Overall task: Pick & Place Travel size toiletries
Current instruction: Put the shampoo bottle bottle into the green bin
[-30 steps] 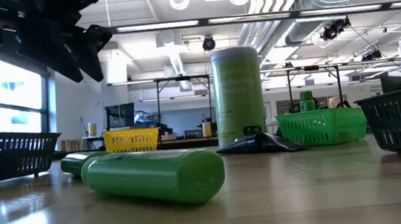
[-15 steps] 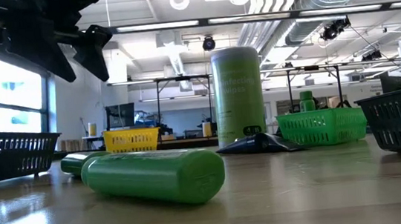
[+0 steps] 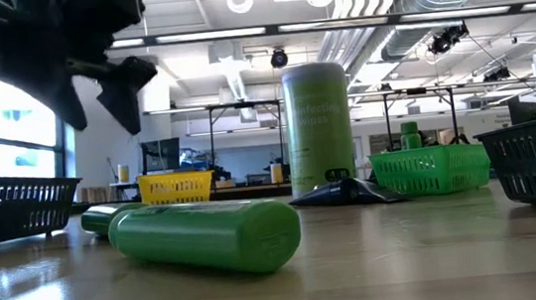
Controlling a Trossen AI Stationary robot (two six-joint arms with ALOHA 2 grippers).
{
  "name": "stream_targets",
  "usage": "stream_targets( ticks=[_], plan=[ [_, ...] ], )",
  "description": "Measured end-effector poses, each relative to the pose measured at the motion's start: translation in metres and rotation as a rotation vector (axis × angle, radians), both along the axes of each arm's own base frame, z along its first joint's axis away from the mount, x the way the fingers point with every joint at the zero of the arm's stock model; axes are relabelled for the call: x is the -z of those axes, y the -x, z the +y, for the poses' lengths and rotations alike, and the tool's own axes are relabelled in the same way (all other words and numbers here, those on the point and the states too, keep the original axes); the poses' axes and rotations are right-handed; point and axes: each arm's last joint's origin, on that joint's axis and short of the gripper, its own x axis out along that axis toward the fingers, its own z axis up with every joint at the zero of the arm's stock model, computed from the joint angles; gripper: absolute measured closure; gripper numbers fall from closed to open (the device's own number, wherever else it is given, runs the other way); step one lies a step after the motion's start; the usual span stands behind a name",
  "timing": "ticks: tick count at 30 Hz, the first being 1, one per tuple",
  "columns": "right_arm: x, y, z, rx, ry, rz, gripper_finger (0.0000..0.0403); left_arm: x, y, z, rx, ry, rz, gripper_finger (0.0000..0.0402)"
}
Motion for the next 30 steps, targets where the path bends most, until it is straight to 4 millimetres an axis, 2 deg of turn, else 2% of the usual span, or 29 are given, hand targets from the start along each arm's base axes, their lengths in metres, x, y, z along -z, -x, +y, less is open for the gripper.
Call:
stream_targets(
  ticks=[15,24,30],
  plan=[
    [0.004,0.001,0.000,0.001,0.012,0.036,0.0144,0.040,-0.025,-0.007,0.132,-0.017,0.104,0.0108],
    [0.005,0.001,0.000,0.002,0.009,0.045,0.0144,0.053,-0.035,-0.009,0.136,-0.012,0.112,0.0108],
    [0.006,0.001,-0.001,0.004,0.008,0.055,0.0144,0.061,-0.034,-0.011,0.144,-0.019,0.157,0.0108]
  ],
)
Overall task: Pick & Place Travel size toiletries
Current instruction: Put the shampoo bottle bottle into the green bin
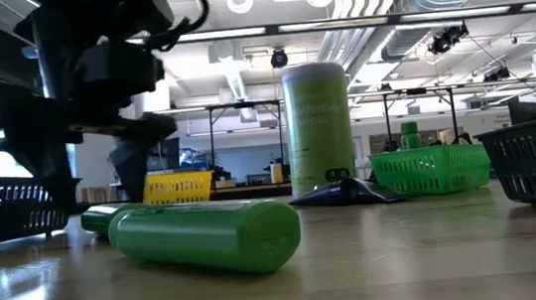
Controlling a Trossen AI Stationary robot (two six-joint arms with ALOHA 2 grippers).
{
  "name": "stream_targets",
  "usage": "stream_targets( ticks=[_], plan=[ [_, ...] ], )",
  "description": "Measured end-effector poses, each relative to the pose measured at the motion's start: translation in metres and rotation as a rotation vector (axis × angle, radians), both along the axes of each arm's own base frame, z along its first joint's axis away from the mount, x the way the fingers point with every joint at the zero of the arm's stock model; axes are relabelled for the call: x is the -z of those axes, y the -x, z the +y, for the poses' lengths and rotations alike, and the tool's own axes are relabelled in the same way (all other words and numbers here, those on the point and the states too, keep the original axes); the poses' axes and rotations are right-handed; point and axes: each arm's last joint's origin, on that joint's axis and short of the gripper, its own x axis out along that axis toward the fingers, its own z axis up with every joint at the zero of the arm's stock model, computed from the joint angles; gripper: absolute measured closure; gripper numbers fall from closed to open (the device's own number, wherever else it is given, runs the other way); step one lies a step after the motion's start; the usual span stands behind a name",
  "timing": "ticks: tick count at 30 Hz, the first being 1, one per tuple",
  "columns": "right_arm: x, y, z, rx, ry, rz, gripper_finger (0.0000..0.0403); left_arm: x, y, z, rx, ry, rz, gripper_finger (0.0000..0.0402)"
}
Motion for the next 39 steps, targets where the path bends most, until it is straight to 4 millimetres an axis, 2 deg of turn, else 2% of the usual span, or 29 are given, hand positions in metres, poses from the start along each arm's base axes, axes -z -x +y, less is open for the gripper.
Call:
stream_targets(
  ticks=[10,14,21,35,39],
  plan=[
    [0.001,0.000,0.000,0.003,-0.004,0.013,0.0144,0.020,-0.003,-0.020,0.050,-0.049,0.042,0.0108],
    [0.001,0.000,0.000,0.003,-0.004,0.013,0.0144,0.022,-0.004,-0.020,0.020,-0.051,0.059,0.0108],
    [0.001,0.000,0.000,0.003,-0.004,0.013,0.0144,0.023,-0.004,-0.019,-0.085,-0.020,0.073,0.0108],
    [0.001,0.000,0.000,0.002,-0.003,0.014,0.0144,0.023,-0.006,-0.020,-0.456,0.132,0.124,0.0108],
    [0.001,0.000,0.000,0.002,-0.003,0.016,0.0144,0.024,-0.003,-0.019,-0.510,0.137,0.156,0.0108]
  ],
)
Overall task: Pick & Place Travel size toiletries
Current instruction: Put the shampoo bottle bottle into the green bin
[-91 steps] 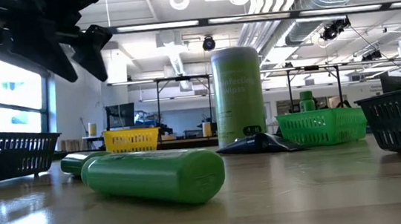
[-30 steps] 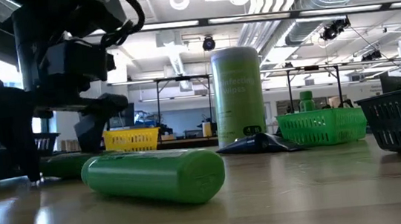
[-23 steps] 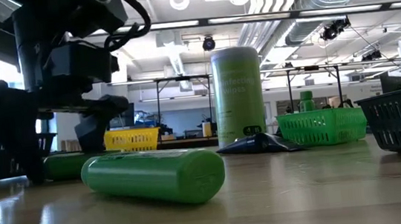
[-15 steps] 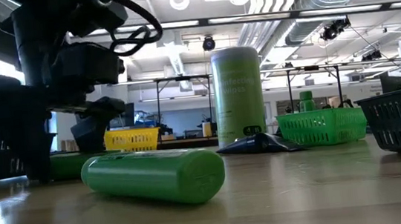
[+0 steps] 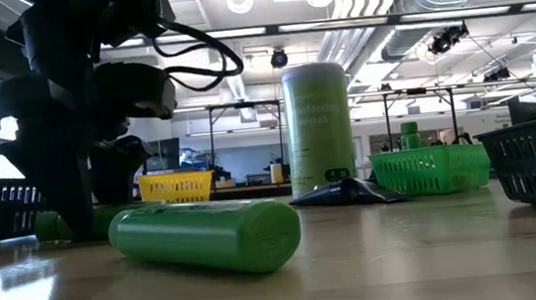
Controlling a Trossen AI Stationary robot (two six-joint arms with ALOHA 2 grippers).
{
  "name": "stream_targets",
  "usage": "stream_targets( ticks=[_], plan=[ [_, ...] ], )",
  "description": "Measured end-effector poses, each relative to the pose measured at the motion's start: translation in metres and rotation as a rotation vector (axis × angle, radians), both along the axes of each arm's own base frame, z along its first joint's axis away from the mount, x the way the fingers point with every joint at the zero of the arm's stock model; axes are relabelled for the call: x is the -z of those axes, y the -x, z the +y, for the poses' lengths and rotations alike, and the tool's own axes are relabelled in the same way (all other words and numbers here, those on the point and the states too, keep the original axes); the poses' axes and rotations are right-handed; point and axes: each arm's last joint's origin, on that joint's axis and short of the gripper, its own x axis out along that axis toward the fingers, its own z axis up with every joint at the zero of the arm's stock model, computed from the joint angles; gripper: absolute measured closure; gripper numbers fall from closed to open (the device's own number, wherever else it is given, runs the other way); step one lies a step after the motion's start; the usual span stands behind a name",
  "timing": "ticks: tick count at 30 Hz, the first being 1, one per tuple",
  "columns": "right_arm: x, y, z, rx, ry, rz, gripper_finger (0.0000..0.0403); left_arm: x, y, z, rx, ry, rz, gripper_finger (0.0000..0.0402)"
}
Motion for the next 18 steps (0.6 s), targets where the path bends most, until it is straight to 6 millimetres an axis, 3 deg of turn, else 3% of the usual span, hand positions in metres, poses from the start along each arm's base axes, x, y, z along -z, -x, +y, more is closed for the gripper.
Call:
stream_targets(
  ticks=[7,18],
  plan=[
    [0.0014,0.0004,-0.0001,-0.003,0.007,0.015,0.0144,0.0013,0.0038,0.0011,-0.089,0.015,0.051,0.0108],
    [0.0014,0.0004,-0.0001,-0.005,0.013,0.016,0.0144,0.0015,0.0038,0.0011,-0.086,0.013,0.048,0.0108]
  ],
)
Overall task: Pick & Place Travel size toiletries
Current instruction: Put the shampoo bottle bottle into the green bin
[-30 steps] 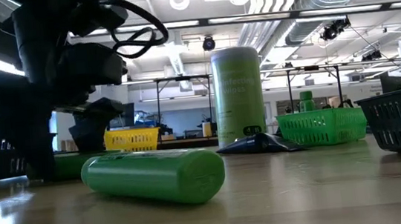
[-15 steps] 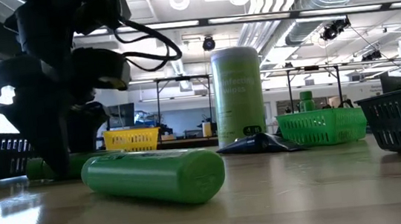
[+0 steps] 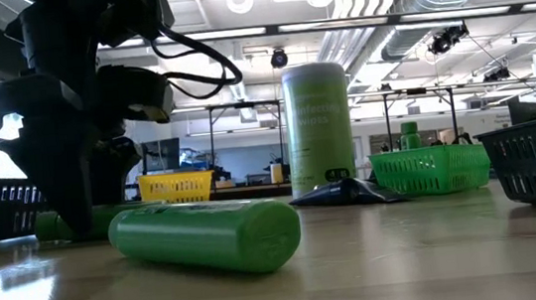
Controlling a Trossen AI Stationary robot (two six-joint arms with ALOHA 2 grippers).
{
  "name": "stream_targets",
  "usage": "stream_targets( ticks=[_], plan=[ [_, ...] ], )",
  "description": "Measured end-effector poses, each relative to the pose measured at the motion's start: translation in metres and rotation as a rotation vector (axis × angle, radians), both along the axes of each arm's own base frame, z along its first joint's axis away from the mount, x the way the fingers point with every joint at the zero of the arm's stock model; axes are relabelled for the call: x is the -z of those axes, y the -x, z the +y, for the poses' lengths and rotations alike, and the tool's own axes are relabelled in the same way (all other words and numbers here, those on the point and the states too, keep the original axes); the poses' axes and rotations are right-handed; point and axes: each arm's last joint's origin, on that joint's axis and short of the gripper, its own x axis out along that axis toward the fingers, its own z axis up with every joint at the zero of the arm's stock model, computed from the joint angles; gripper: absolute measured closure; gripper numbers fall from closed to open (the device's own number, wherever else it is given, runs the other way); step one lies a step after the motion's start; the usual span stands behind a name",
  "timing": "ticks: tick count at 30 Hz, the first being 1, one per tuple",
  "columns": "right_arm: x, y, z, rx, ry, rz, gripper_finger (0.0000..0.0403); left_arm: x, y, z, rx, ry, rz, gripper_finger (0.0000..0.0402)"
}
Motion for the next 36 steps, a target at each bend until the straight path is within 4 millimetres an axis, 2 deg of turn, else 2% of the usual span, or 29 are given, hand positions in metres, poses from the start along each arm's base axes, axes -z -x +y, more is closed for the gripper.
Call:
stream_targets(
  ticks=[7,16,21,36],
  plan=[
    [0.0000,0.0000,0.0000,0.000,0.000,0.000,0.0144,0.0001,0.0000,0.0000,0.001,-0.001,0.000,0.0118],
    [0.0000,0.0000,0.0001,0.000,0.000,0.000,0.0144,0.0004,0.0002,0.0004,-0.001,-0.005,0.001,0.0202],
    [0.0000,0.0000,0.0001,0.001,-0.004,-0.001,0.0144,0.0004,0.0002,0.0004,-0.002,-0.006,0.000,0.0229],
    [-0.0001,0.0000,0.0001,0.001,-0.007,-0.002,0.0144,0.0001,-0.0007,0.0001,-0.001,-0.002,-0.009,0.0208]
  ],
)
